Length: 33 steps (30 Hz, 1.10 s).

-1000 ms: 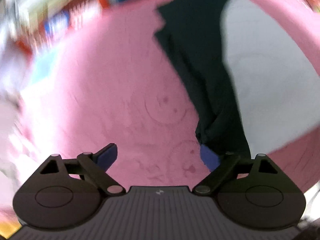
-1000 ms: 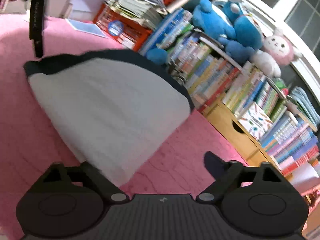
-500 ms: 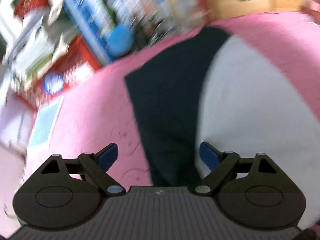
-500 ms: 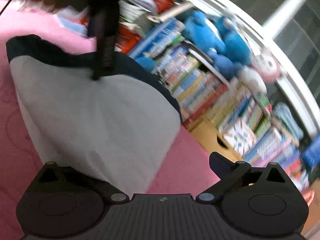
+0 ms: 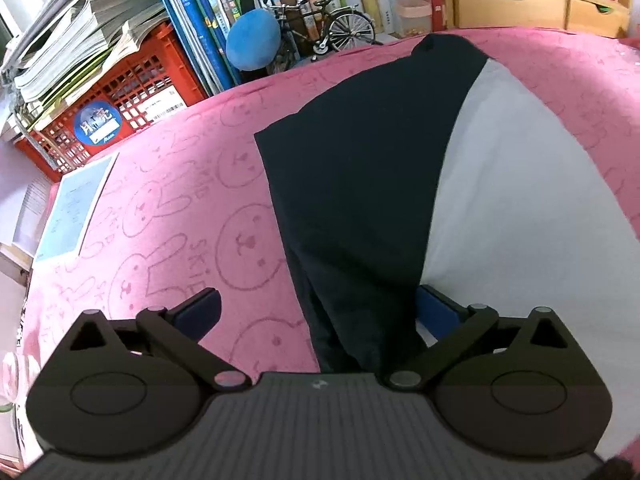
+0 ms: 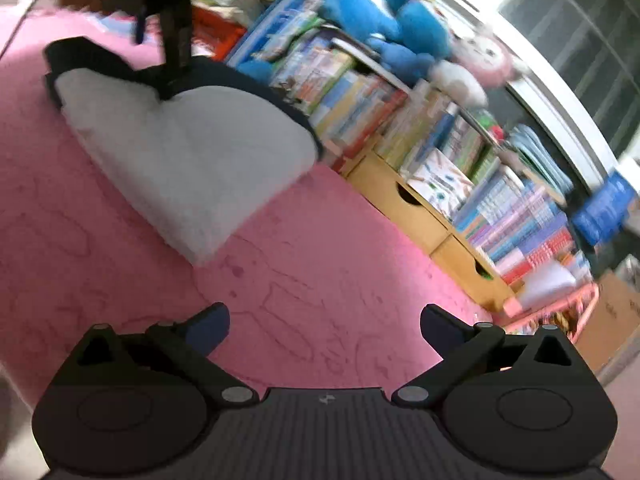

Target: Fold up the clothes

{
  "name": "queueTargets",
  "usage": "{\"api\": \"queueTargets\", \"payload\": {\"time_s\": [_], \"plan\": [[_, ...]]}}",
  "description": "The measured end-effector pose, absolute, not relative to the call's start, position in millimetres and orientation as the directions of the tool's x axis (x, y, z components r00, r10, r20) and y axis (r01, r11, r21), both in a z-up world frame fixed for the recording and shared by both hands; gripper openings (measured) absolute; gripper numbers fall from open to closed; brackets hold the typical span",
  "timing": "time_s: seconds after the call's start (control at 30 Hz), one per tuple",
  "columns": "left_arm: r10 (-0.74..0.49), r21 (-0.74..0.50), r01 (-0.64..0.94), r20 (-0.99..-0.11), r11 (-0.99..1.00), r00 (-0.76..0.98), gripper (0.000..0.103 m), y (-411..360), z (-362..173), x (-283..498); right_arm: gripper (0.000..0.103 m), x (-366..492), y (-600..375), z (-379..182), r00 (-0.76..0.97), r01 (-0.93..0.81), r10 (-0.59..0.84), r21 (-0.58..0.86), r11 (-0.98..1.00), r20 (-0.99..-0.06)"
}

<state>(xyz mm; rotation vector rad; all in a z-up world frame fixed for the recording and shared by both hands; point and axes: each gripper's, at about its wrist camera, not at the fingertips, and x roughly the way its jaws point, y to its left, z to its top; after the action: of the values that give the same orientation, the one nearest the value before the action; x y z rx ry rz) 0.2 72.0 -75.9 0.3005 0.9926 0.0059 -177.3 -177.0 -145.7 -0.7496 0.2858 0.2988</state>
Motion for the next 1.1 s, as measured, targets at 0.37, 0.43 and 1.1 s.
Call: {"api": "queueTargets", "payload": {"time_s": [0.37, 0.43, 1.1], "plan": [[-0.112, 0.511, 0.611, -0.705, 0.605, 0.701, 0.097, 20, -47, -135, 0.103, -181, -129, -143, 0.897, -0.441, 0.312, -0.655, 0.613, -0.312], [-0.154, 0.539, 0.667, -0.707, 0.514, 0.69, 0.097, 6, -56, -152, 0.103, -174, -126, -142, 0.901, -0.435, 0.305, -0.652, 0.621, -0.31], [0.124, 0.248, 0.323, -0.925, 0.913, 0.359, 0.09, 138, -55, -103, 0.101, -129, -229, -104, 0.804, -0.411, 0.049, -0.494, 0.766, -0.593]]}}
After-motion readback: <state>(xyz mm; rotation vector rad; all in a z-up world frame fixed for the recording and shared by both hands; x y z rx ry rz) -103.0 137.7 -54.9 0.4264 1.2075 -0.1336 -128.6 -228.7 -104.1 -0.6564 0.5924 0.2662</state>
